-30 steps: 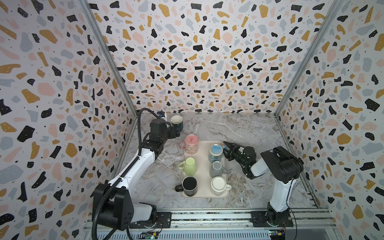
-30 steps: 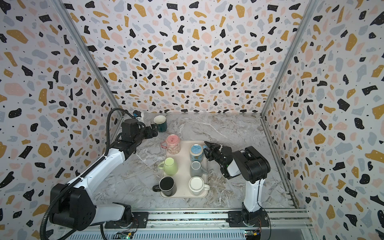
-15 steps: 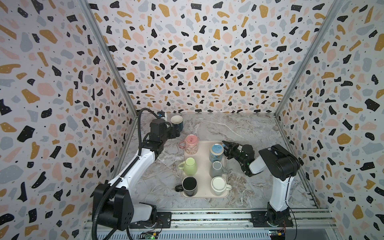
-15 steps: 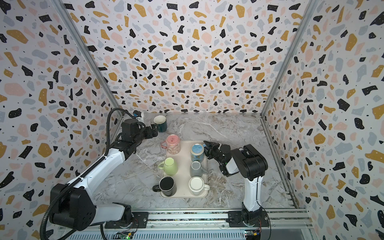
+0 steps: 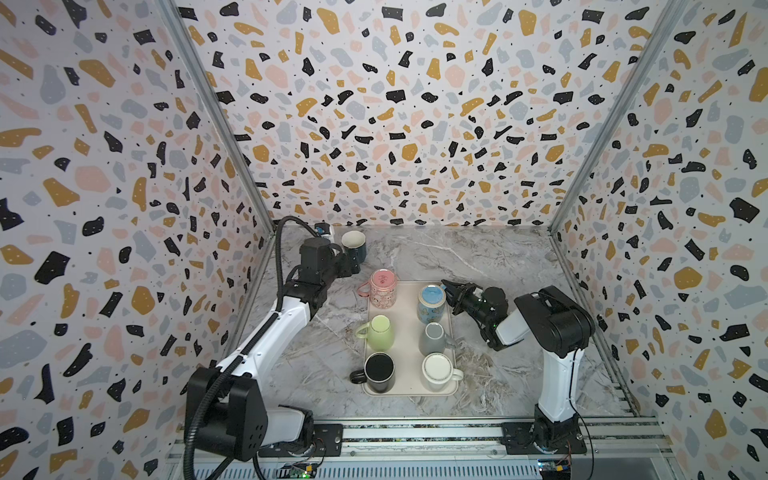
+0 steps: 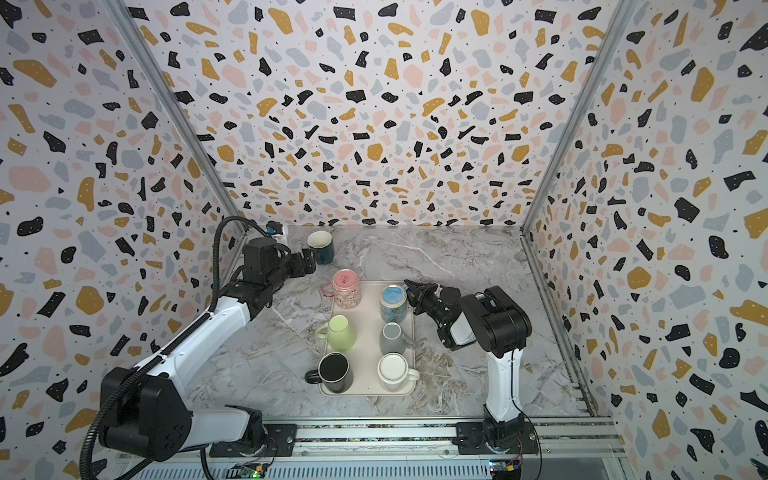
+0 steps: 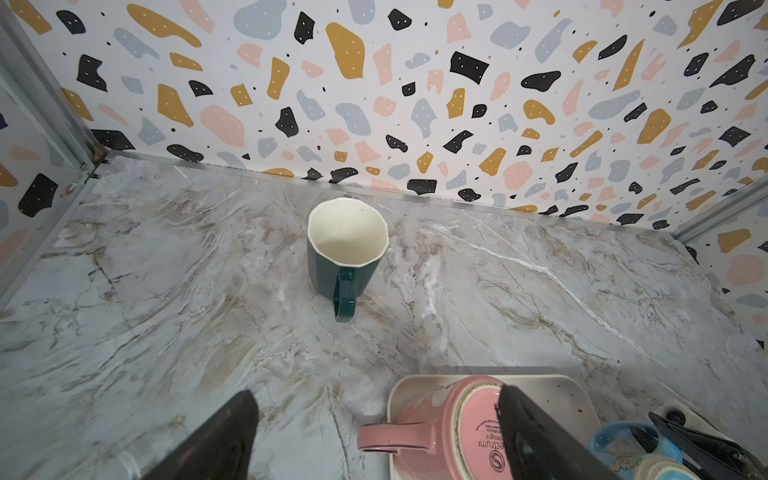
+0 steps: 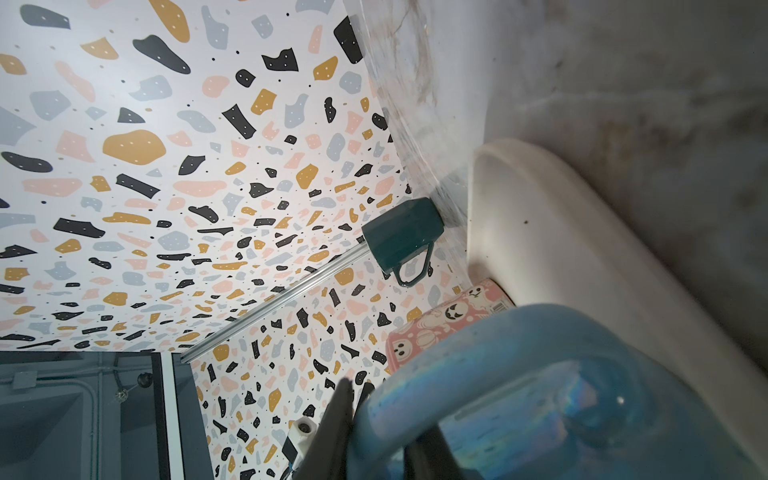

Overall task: Turn the mug right side up
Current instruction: 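Close the right gripper on the light blue mug's handle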

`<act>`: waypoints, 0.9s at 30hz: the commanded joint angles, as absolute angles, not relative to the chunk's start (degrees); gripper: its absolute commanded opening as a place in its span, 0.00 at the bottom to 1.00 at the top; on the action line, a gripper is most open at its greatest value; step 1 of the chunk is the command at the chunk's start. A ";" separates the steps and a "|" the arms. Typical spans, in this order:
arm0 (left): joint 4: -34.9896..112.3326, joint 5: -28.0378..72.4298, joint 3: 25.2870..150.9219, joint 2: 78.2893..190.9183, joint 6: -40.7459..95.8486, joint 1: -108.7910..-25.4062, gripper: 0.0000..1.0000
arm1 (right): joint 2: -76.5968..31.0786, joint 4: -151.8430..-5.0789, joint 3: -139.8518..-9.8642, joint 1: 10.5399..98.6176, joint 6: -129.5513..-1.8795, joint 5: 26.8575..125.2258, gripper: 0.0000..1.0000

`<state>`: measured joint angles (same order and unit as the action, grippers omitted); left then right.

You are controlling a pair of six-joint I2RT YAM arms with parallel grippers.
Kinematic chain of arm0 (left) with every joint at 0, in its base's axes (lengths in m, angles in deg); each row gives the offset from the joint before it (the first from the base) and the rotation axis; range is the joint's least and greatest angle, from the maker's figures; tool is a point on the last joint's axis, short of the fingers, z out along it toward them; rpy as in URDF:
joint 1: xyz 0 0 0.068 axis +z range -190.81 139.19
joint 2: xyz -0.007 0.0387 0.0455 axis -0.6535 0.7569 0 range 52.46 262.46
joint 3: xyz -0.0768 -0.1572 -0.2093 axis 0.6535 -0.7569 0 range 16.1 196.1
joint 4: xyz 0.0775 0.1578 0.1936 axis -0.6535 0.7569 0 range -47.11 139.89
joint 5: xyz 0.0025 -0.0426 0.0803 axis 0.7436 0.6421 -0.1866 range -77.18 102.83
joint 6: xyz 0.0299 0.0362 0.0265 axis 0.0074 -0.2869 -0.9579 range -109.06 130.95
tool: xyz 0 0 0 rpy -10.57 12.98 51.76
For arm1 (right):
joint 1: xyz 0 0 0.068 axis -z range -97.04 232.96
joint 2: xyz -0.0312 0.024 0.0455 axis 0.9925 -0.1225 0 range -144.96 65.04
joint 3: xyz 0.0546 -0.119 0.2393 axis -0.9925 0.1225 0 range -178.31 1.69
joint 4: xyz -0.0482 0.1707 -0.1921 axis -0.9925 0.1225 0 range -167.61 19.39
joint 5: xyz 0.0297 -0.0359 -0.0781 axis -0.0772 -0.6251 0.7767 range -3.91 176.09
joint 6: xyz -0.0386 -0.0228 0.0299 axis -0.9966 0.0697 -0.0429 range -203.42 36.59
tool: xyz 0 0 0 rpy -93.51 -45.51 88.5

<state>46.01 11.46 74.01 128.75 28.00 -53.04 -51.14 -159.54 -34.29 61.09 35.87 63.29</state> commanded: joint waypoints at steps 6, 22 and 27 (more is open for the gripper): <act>45.89 11.77 75.43 128.40 26.88 -52.76 0.91 | -53.08 -160.46 -34.82 61.08 33.05 63.81 0.00; 45.38 12.47 75.21 128.31 27.24 -52.76 0.91 | -51.79 -165.87 -38.45 60.81 25.50 61.08 0.00; 45.26 12.57 75.08 128.30 27.38 -52.76 0.91 | -51.68 -165.81 -40.02 60.81 22.92 59.40 0.00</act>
<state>46.07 11.94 74.01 128.75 27.87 -53.04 -52.06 -164.31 -38.55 60.88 27.26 61.04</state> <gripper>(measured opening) 0.908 0.176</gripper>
